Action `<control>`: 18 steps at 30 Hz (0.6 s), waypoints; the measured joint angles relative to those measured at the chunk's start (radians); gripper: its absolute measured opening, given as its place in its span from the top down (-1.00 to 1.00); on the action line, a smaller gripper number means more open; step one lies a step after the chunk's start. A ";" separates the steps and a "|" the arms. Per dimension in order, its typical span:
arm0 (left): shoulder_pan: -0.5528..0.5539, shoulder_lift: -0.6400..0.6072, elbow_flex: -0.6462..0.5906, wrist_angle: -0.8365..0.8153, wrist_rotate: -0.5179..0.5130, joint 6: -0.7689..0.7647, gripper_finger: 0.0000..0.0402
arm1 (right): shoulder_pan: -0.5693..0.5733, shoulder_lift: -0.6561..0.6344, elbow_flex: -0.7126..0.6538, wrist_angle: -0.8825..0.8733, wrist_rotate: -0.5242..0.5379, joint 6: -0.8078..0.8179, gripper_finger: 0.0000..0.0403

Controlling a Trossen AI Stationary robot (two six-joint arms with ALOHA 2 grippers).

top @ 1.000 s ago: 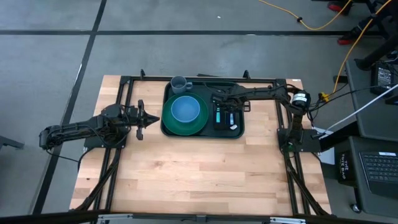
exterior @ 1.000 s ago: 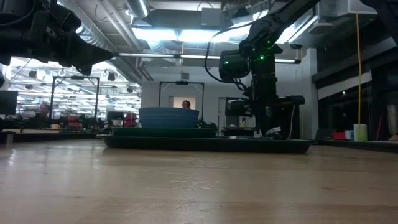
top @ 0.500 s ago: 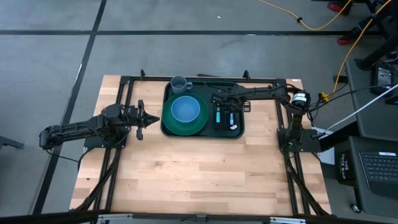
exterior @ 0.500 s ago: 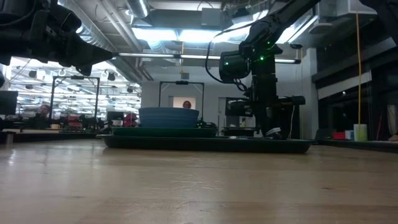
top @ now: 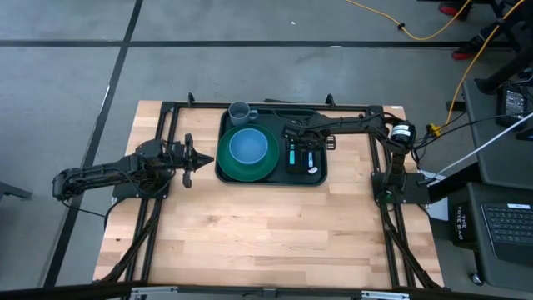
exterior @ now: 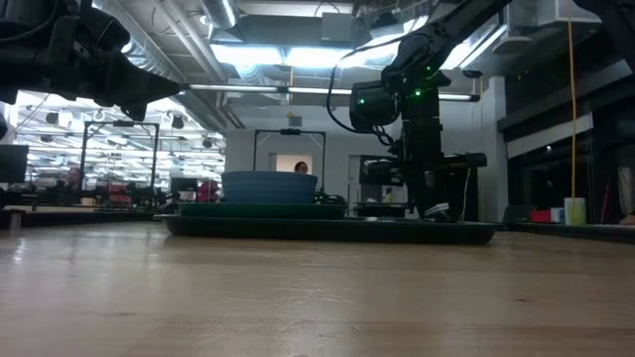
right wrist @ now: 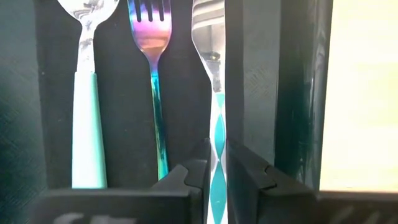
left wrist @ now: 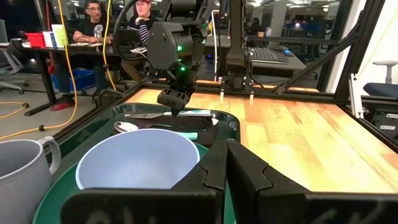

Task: Set up tray
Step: Put the green knife on the black napkin to the right of the blue fork, then return to Home Position

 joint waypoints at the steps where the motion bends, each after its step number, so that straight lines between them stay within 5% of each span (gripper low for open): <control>1: 0.000 0.000 0.000 0.000 0.000 0.000 0.98 | 0.000 0.000 0.000 0.000 0.000 0.000 0.77; 18: 0.000 0.000 0.000 0.000 0.000 -0.009 0.97 | 0.000 0.000 0.000 0.009 0.000 0.000 0.56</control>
